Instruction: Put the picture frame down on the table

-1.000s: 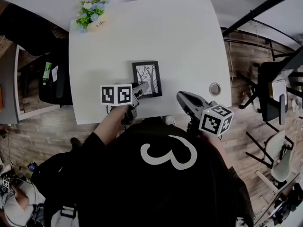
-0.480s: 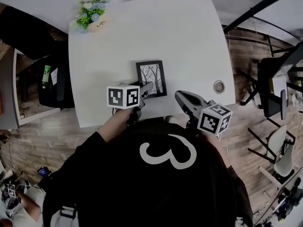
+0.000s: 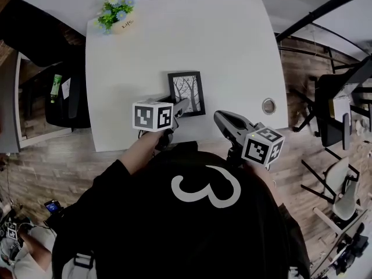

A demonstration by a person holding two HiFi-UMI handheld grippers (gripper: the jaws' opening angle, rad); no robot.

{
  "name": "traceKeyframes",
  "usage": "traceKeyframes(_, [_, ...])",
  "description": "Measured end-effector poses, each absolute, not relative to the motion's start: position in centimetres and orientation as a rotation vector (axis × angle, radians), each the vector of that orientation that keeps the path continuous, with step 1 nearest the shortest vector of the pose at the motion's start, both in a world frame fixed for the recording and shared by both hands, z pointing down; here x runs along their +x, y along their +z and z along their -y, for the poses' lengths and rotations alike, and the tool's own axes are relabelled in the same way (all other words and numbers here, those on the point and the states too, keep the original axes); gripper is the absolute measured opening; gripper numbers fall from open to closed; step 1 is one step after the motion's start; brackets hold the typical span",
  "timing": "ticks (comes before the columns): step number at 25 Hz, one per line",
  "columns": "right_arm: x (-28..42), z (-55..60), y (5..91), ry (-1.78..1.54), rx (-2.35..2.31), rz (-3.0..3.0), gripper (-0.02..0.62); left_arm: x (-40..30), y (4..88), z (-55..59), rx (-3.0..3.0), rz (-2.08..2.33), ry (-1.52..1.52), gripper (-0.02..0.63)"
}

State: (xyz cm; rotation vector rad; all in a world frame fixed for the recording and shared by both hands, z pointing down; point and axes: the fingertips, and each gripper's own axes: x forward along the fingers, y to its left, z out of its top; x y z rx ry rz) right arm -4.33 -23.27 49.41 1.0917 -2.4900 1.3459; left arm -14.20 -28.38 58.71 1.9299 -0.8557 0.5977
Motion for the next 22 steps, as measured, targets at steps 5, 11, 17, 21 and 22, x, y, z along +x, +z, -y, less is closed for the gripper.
traceKeyframes(5, [-3.9, 22.7, 49.6, 1.348, 1.078, 2.492, 0.025, -15.0, 58.7, 28.6, 1.905, 0.892, 0.571, 0.227])
traceKeyframes(11, [-3.1, 21.3, 48.8, 1.338, 1.052, 2.513, 0.025, -15.6, 58.8, 28.3, 1.896, 0.925, 0.566, 0.227])
traceKeyframes(17, [-1.3, 19.9, 47.7, 1.288, 1.046, 2.516, 0.025, -17.3, 57.9, 28.3, 1.892, 1.011, 0.556, 0.229])
traceKeyframes(21, [-0.7, 19.1, 46.6, 1.240, 1.033, 2.542, 0.025, -18.1, 55.9, 26.9, 1.894, 1.044, 0.482, 0.229])
traceKeyframes(22, [-0.6, 18.8, 46.3, 1.222, 1.027, 2.552, 0.025, -18.2, 55.3, 26.4, 1.896, 1.047, 0.455, 0.229])
